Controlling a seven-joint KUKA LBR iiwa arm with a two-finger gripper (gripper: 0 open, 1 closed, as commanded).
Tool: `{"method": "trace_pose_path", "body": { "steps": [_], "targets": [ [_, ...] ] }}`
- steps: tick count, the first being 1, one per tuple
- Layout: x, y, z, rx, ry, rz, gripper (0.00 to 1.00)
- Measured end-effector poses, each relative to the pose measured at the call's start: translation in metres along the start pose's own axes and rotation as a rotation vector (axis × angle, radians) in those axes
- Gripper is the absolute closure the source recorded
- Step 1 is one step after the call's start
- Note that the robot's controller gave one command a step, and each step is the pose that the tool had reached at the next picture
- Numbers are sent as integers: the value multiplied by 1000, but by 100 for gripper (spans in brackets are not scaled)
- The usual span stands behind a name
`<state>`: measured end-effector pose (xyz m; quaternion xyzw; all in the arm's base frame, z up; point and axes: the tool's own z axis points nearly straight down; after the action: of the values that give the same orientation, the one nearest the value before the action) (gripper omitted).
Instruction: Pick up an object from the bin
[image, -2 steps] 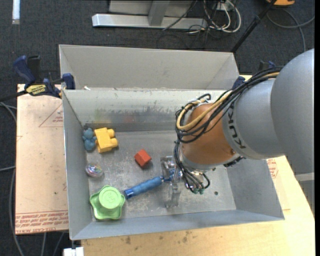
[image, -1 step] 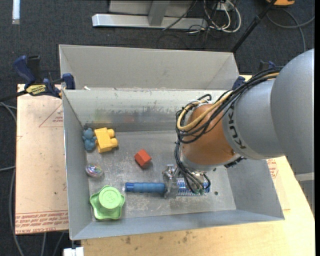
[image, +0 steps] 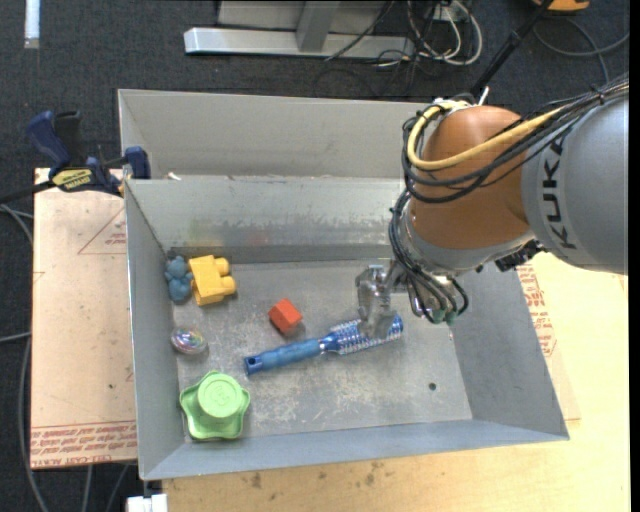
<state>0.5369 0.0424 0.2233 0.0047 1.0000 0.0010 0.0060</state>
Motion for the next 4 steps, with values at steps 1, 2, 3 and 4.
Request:
{"method": "trace_pose_path", "body": {
  "steps": [1, 2, 3, 4],
  "targets": [
    [20, -8, 86, 3, 19, 120, 100],
    [0, -54, -2, 2, 4, -164, 100],
    [1, -53, -1, 0, 8, -165, 0],
    [-17, -37, 154, -1, 2, -310, 0]
  ]
}}
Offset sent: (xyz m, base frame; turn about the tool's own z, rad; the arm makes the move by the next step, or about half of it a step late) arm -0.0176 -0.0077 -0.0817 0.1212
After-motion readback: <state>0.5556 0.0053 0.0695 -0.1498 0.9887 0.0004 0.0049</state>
